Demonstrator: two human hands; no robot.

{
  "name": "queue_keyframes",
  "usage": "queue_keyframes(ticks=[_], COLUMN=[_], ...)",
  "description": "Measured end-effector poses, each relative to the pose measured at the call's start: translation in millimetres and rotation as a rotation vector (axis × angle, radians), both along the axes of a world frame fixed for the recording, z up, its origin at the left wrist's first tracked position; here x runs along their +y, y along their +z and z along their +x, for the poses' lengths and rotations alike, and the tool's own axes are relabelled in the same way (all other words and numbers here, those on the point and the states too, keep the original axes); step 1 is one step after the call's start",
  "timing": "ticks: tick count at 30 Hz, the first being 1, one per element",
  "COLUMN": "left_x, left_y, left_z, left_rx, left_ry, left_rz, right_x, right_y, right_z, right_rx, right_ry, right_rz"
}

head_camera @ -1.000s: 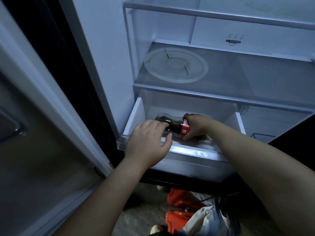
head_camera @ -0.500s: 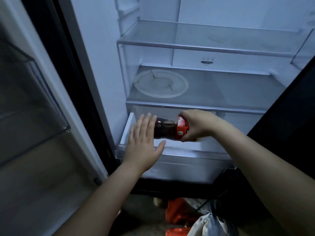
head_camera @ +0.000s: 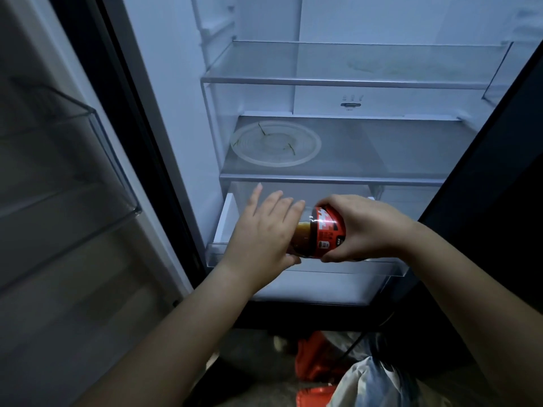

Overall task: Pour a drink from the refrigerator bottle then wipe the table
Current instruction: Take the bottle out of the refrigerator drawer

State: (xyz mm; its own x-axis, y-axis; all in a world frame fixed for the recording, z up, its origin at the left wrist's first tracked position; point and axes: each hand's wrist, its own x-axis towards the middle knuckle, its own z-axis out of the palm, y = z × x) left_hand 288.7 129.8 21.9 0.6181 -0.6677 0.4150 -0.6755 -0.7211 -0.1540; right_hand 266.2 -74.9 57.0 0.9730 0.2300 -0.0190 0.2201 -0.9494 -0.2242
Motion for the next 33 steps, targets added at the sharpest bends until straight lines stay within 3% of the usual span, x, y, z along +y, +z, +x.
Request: queue_keyframes(ticks=[6,19,22,30,33], left_x=[-7.4,-12.9,-11.2,-36.6,-35.4], left_y=[0.7,-7.6,-4.6,-4.5,-4.3], left_z=[-0.2,9.3,9.7,11.4,15.8], left_rx=[0.067,-0.018,0.038,0.078,0.082], left_ry=[0.023,0.030,0.061,0.009,0.022], left_rz=[0.121,0.029,0.070,0.201,0.064], right_x=[0.9,-29.5,-49.8,-56.1,-52.0], right_y=[-11.8,-32.1,-40.8,-58.3,-61.9], right_z=[-0.3,-23.8,-38.1,-28.5,-24.1], right_rx=[-0.032,-0.215,-0.223,-0.205,-0.223], right_ry=[0.010,0.032,-0.067,-0.041,-0.019], right_rz=[0.093,0.120,0.184,0.205,0.254])
